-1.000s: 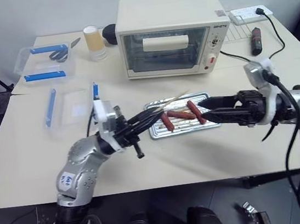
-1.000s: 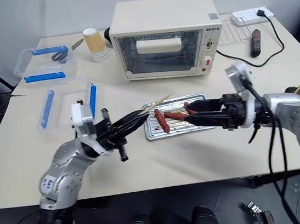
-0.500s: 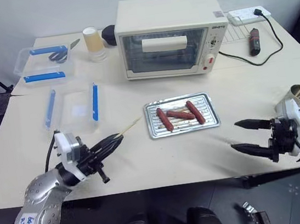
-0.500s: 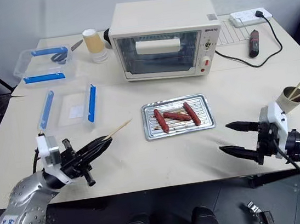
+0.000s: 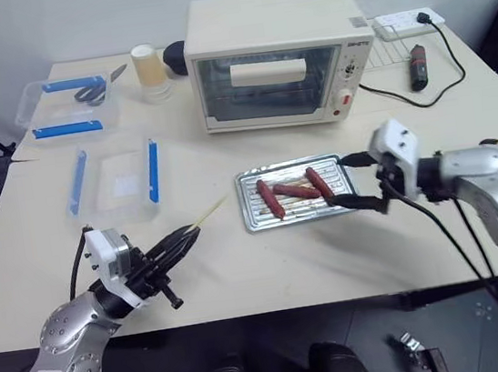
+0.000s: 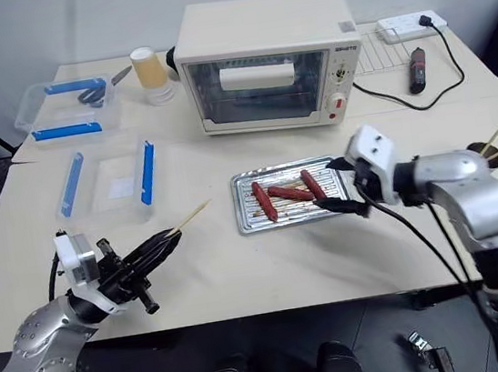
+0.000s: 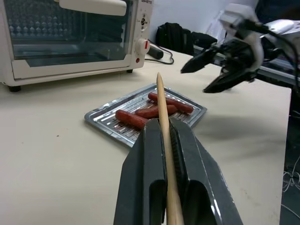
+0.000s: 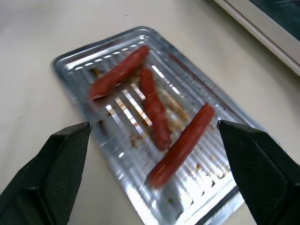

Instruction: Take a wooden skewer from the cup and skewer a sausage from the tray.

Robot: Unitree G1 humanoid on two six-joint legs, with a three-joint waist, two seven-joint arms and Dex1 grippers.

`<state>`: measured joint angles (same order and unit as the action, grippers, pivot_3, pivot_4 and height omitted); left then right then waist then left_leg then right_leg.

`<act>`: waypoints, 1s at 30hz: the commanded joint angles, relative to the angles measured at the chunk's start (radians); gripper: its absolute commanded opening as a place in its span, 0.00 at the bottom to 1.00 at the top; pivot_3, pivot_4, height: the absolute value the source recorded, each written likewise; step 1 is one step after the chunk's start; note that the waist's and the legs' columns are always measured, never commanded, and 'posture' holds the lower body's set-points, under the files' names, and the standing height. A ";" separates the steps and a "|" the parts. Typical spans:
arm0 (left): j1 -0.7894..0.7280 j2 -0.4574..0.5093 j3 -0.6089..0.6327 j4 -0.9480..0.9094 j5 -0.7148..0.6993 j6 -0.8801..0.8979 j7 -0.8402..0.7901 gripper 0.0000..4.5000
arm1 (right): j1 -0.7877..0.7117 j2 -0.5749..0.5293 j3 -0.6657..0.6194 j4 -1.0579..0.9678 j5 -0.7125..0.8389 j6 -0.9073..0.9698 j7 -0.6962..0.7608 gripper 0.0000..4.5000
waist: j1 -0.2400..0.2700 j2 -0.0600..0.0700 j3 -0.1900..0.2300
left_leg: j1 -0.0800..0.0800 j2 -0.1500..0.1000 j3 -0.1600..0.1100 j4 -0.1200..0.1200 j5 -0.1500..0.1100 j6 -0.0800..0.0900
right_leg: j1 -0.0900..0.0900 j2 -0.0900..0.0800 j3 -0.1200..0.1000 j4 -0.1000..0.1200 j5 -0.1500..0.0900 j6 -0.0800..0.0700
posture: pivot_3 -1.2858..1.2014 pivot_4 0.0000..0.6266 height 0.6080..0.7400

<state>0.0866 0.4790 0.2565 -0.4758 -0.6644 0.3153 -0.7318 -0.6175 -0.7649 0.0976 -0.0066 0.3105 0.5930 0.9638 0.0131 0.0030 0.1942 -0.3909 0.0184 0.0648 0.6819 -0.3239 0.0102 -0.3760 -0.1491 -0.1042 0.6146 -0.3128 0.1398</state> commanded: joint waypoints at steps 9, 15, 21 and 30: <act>-0.004 -0.015 -0.022 -0.014 0.012 -0.028 0.018 0.00 | -0.095 0.039 0.113 0.152 -0.169 0.022 -0.066 0.99 | 0.006 0.000 0.000 | 0.000 0.000 0.002 0.000 0.000 0.000 | 0.000 0.000 -0.001 0.000 0.000 0.000 | 0.52 0.24 1.00; -0.017 -0.017 -0.038 -0.010 0.014 -0.034 0.020 0.00 | -0.104 0.056 0.122 0.197 -0.207 -0.014 -0.075 0.73 | 0.000 0.000 0.000 | 0.000 0.000 0.002 0.000 0.000 0.000 | 0.000 0.000 -0.001 0.001 0.000 0.000 | 0.52 0.24 1.00; -0.032 -0.011 -0.040 -0.003 0.012 -0.032 0.016 0.00 | -0.106 0.051 0.120 0.202 -0.235 -0.020 -0.077 0.44 | -0.005 0.000 0.000 | 0.000 0.000 0.002 0.001 0.000 0.000 | 0.000 0.000 0.000 0.002 0.000 0.000 | 0.52 0.24 1.00; -0.049 -0.010 -0.045 0.014 0.012 -0.030 0.005 0.00 | -0.168 0.087 0.111 0.261 -0.239 -0.048 -0.056 0.44 | -0.015 0.000 0.000 | 0.000 0.000 0.002 0.000 0.000 0.000 | 0.000 0.000 -0.001 0.001 0.000 0.000 | 0.52 0.24 1.00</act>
<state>0.0451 0.4645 0.2128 -0.4552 -0.6552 0.3039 -0.7199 -0.7575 -0.6863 0.2281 0.2557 0.0693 0.5666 0.9003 -0.0019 0.0030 0.1942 -0.3909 0.0184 0.0670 0.6822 -0.3237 0.0102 -0.3759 -0.1488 -0.1048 0.6162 -0.3126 0.1403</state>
